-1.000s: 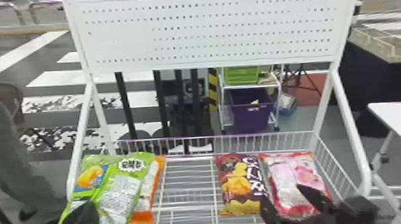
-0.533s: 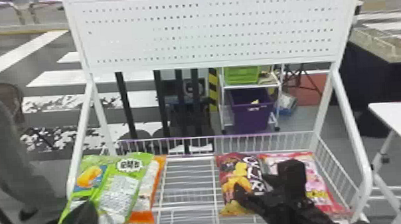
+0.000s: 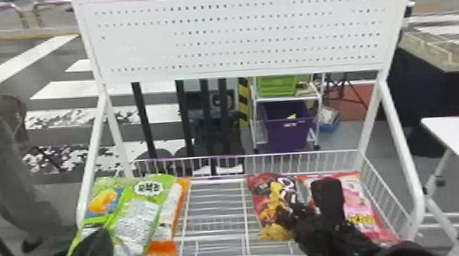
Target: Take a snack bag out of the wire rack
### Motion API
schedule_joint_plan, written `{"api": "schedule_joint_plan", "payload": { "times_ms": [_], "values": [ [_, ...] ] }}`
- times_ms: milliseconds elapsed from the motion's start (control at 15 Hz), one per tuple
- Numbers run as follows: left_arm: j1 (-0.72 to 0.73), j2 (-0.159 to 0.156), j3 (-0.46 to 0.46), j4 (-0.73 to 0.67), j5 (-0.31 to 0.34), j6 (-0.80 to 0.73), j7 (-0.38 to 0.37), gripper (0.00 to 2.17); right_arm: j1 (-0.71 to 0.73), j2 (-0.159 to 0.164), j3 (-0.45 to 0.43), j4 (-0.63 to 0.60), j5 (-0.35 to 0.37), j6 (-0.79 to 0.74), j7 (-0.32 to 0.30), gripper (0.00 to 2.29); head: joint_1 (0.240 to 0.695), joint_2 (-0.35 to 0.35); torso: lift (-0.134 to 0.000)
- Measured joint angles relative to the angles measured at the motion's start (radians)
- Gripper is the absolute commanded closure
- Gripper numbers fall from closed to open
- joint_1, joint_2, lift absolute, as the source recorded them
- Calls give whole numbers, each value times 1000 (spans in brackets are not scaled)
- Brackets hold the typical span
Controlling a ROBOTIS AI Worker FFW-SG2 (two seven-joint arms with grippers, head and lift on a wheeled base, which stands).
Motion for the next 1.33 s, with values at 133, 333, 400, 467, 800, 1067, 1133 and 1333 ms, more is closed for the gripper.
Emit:
{"api": "schedule_joint_plan", "payload": {
  "times_ms": [133, 333, 400, 467, 800, 1067, 1133, 1333],
  "values": [
    [0, 2, 0, 0, 1, 1, 1, 1787, 6, 0, 1, -26, -2, 1, -11, 2219, 499, 0, 0],
    [1, 1, 0, 0, 0, 0, 2, 1787, 44, -5, 2, -112, -11, -1, -36, 2219, 499, 0, 0],
    [1, 1, -1, 0, 0, 0, 2, 1787, 68, -11, 0, -161, -15, -3, -38, 2219, 499, 0, 0],
    [1, 1, -2, 0, 0, 0, 2, 1787, 96, -19, -7, -211, -17, -7, -41, 2219, 499, 0, 0],
    [0, 1, -8, 0, -2, -1, 2, 1787, 363, -42, -130, -510, 30, -94, -52, 2219, 499, 0, 0],
    [-3, 1, -15, 0, -2, -1, 2, 1787, 622, -22, -244, -633, 60, -344, -49, 2219, 499, 0, 0],
    [-3, 1, -15, 0, -2, -1, 2, 1787, 681, -9, -270, -656, 63, -404, -44, 2219, 499, 0, 0],
    [-1, -1, -16, -2, -2, -1, 2, 1787, 830, 30, -328, -720, 88, -521, -32, 2219, 499, 0, 0]
  ]
}}
